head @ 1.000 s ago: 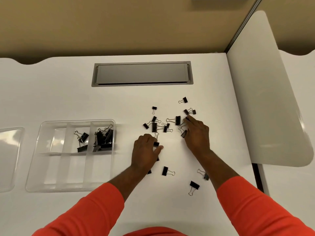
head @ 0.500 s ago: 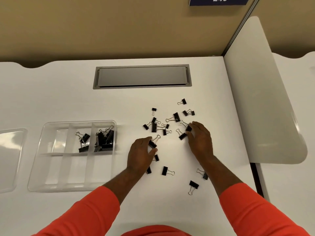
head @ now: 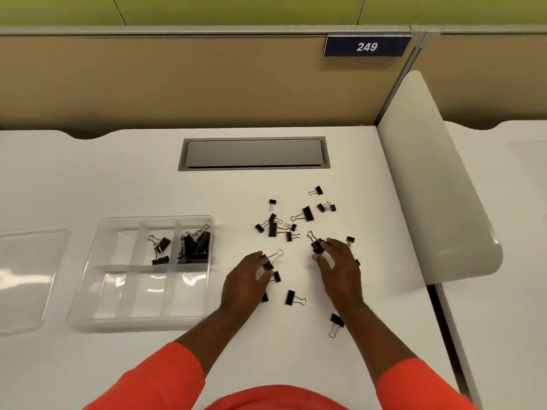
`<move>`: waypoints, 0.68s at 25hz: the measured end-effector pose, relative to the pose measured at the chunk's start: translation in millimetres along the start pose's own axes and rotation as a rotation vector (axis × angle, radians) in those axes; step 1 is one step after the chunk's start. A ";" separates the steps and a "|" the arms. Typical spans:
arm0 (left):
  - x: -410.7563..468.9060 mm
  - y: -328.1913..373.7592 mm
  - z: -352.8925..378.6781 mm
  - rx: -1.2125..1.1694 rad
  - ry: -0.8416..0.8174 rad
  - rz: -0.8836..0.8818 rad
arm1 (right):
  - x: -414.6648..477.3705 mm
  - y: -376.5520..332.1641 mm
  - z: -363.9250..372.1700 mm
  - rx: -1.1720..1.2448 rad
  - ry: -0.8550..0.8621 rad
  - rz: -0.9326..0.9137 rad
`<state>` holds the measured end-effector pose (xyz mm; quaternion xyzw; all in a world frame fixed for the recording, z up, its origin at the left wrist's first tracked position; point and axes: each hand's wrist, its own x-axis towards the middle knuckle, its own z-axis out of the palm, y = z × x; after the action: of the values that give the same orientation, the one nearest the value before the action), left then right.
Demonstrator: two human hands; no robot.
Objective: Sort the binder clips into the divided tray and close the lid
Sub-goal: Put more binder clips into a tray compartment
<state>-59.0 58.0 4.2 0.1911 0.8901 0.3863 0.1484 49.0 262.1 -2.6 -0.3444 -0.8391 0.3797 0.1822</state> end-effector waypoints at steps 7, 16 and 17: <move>-22.6 -7.9 -25.9 -0.100 0.111 0.055 | -45.9 -24.3 10.9 0.000 -0.015 -0.076; -39.7 -54.9 -98.7 -0.138 0.227 0.034 | -71.5 -89.0 55.6 0.049 -0.045 -0.207; -39.3 -63.8 -110.4 -0.139 0.236 0.034 | -75.4 -98.0 63.3 0.054 -0.049 -0.213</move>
<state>-84.1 -69.6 33.9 0.1484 0.8690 0.4694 0.0492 22.5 129.3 28.0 -0.2390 -0.8645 0.3888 0.2103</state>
